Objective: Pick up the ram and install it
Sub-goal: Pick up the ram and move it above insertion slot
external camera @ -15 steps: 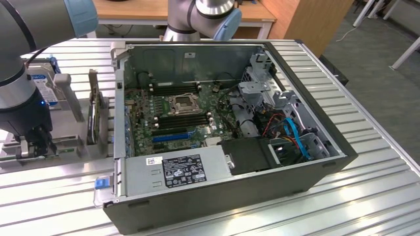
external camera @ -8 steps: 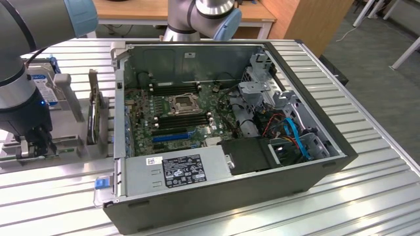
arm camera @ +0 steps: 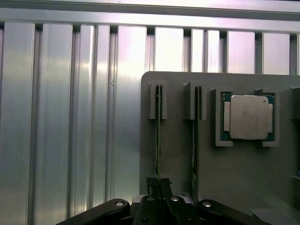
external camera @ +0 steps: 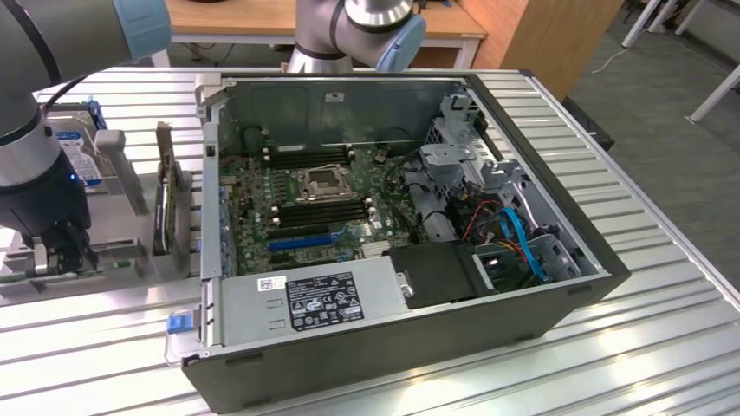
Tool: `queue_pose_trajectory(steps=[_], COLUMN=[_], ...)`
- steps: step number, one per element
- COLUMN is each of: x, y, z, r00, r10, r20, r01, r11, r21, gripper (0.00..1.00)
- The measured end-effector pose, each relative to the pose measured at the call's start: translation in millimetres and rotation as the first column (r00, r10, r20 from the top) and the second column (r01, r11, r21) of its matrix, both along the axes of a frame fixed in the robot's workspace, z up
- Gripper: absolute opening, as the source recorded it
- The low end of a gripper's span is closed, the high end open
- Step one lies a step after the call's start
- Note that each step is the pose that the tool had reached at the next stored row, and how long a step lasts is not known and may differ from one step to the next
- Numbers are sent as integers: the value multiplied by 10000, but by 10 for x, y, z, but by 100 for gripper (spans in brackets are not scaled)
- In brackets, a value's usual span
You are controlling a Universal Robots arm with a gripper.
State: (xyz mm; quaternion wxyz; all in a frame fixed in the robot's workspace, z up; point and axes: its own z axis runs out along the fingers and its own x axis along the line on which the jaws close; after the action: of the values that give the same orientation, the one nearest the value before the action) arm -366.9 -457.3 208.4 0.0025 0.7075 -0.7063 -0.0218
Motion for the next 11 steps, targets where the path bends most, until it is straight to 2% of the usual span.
queue_pose_trajectory(steps=[11], x=[0], y=[0], z=[94], r00=[10000], r10=[0], r20=[0], r01=[0], r11=[10000], r21=[0], gripper=[12])
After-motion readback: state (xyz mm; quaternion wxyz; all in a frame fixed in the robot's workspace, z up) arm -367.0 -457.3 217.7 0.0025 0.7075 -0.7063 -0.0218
